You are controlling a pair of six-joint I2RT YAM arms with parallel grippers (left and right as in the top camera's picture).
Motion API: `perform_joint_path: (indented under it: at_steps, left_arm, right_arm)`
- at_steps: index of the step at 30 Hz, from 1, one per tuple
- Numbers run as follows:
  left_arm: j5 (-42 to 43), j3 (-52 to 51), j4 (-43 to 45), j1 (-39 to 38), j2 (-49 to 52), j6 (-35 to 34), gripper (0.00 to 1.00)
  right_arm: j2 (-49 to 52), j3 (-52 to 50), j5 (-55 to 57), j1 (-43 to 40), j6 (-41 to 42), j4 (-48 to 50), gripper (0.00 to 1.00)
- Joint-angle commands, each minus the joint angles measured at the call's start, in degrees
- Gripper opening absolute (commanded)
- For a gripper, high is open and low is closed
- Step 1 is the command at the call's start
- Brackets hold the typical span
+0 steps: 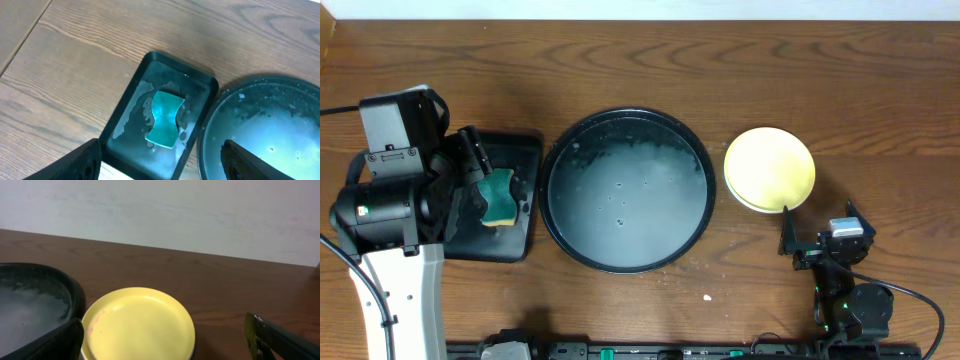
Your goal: Clean dirty plates on tray and stack at the side
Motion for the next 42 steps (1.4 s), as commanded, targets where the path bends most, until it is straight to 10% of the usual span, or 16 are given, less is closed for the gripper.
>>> perform_joint_path:
  at_steps: [1,33,42]
  left_arm:
    - [-0.3,0.3,-0.1,-0.1,-0.2,0.8,0.77]
    - [0.2,-1.4,0.7,-0.1,-7.8,0.8,0.77]
    - [7.4,-21.7,22.0,-0.1,-27.3,13.6,0.77]
  right_arm:
    - [-0.4,-0.2,-0.8,-0.3,-0.6,-0.1,0.99]
    - [-0.4,-0.2,-0.7,-0.3,-0.6,-0.1,0.99]
    - [-0.4,-0.2,-0.7,-0.3,-0.6,-0.1,0.99]
